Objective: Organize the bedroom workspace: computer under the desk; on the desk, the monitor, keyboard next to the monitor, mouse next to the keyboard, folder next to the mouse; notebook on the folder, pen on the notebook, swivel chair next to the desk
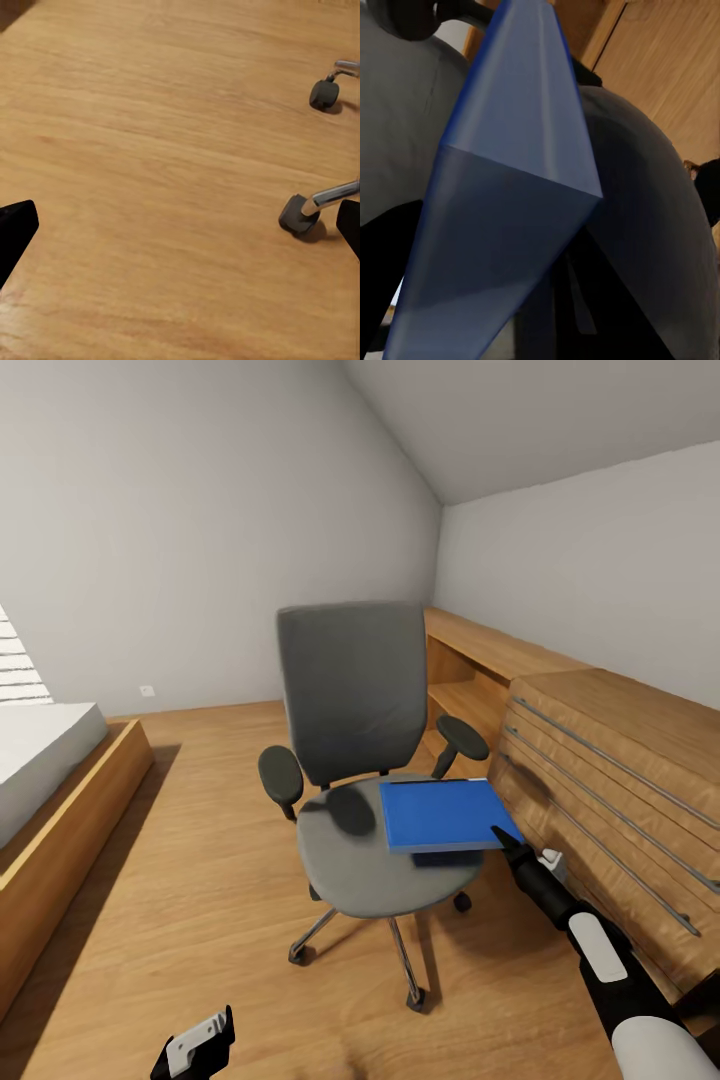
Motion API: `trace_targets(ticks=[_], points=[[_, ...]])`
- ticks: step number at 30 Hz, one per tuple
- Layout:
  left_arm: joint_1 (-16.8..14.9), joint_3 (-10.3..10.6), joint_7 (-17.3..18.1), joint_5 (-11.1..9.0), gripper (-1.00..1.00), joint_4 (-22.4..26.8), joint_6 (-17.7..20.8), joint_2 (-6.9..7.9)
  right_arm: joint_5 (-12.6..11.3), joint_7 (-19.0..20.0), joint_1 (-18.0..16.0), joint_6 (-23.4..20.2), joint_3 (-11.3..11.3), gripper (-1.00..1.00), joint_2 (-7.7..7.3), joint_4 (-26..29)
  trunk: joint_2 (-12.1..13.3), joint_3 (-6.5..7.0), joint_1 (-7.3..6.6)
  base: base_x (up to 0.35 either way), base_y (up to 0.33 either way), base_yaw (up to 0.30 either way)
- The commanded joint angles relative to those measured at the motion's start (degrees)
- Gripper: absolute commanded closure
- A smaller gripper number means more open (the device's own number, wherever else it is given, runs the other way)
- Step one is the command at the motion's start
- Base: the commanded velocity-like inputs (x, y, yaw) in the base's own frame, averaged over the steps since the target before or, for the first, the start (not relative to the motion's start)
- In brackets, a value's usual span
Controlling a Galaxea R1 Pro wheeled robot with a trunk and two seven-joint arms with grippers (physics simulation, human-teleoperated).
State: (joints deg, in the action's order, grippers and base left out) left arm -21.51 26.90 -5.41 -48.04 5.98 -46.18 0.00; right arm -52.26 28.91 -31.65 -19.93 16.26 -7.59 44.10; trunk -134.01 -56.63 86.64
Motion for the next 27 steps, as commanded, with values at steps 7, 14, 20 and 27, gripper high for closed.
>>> trace_targets(ticks=[7,14,20,27], points=[[-0.03,0.4,-0.57,0.05,-1.0,0.0,-0.2,0.0,-0.55,-0.05,-0.04,-0.75,-0.1,1.0,0.03,0.01,2.8,1.21,-1.55,0.0,0.0,0.0],[-0.03,0.35,-0.63,0.05,-1.0,0.0,-0.2,0.0,-0.48,-0.08,-0.01,-1.95,-1.79,1.0,0.07,0.02,5.61,2.47,-3.09,0.0,0.0,0.0],[-0.03,0.35,-0.65,0.05,-1.0,0.0,-0.16,0.0,-0.47,-0.06,-0.04,-2.18,-2.27,1.0,0.04,0.02,8.02,3.54,-4.41,0.0,0.0,0.0],[-0.03,0.28,-0.62,-0.01,-1.0,0.0,-0.14,0.0,-0.45,-0.02,-0.02,-2.14,-2.29,1.0,0.11,-0.01,10.02,4.44,-5.51,0.0,0.0,0.0]])
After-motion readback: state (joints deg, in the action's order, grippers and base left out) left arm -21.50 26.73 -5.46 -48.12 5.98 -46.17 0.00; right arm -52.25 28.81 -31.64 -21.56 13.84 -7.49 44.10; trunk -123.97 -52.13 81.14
